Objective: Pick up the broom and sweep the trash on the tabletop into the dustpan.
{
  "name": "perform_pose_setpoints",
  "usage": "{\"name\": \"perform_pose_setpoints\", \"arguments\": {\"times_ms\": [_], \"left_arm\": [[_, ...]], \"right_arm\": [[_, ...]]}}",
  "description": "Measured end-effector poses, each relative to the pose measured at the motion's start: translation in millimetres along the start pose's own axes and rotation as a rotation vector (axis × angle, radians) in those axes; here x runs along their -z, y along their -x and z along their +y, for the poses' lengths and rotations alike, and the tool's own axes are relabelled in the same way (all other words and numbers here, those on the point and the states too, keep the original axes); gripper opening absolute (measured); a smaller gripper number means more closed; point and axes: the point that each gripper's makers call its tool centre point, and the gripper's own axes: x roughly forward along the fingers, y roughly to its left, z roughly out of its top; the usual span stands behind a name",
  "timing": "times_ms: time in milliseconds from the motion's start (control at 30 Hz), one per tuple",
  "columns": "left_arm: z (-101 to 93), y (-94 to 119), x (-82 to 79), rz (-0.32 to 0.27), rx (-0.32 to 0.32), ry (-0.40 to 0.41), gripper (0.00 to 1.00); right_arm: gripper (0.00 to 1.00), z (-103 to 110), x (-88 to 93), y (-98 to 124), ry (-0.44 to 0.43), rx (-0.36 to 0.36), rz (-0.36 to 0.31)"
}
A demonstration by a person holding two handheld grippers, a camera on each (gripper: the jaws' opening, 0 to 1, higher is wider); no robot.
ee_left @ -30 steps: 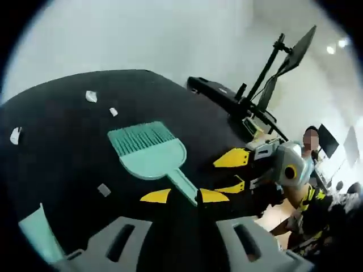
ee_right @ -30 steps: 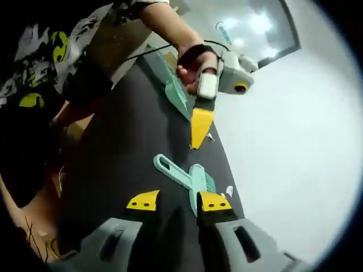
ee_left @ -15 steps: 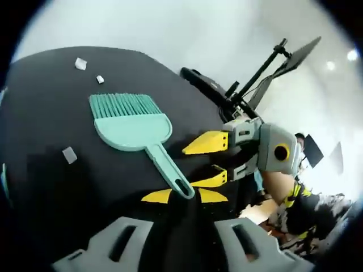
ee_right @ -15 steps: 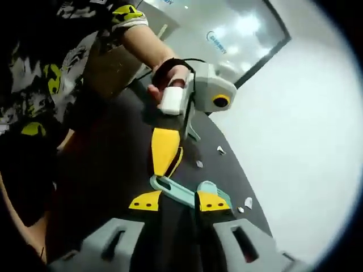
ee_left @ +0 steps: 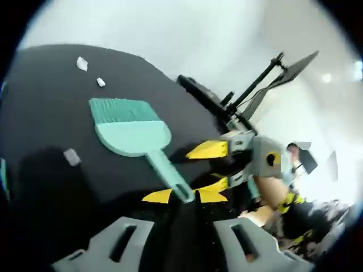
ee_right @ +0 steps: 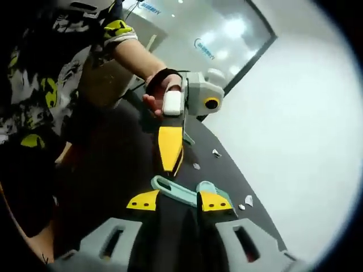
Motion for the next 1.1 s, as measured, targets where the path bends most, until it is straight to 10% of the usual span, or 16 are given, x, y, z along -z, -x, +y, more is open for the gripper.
{"name": "perform_pose_setpoints", "arguments": {"times_ms": [167, 500, 733, 900, 967, 1100], "left_arm": [[-25.8, -8, 4.1, 0.045, 0.173, 0.205, 0.13], [-35.2, -11, -2.5, -0.030, 0.273, 0.401, 0.13], [-57.9, -7, -12.1, -0.092, 0.239, 0.261, 0.12], [-1.8, 6, -73.7, -0.237, -0.072, -0.087, 0.19], [31.7, -1, -75.8, -0.129, -0.184, -0.187, 0.18], [45.4, -20, -81.7, -0.103, -0.100, -0.089, 0.17]], "right_arm": [[0.23, 7, -5.3, -1, 0.018, -0.029, -0.003], [0.22, 7, -8.0, -5, 0.030, -0.017, -0.028], [0.24, 4, -7.9, 0, 0.024, 0.000, -0.031], [0.30, -3, -1.2, 12, 0.025, 0.017, 0.023], [0.28, 4, -2.2, 11, 0.066, -0.003, 0.039], [0.28, 5, -4.2, 9, 0.084, 0.005, 0.043]]}}
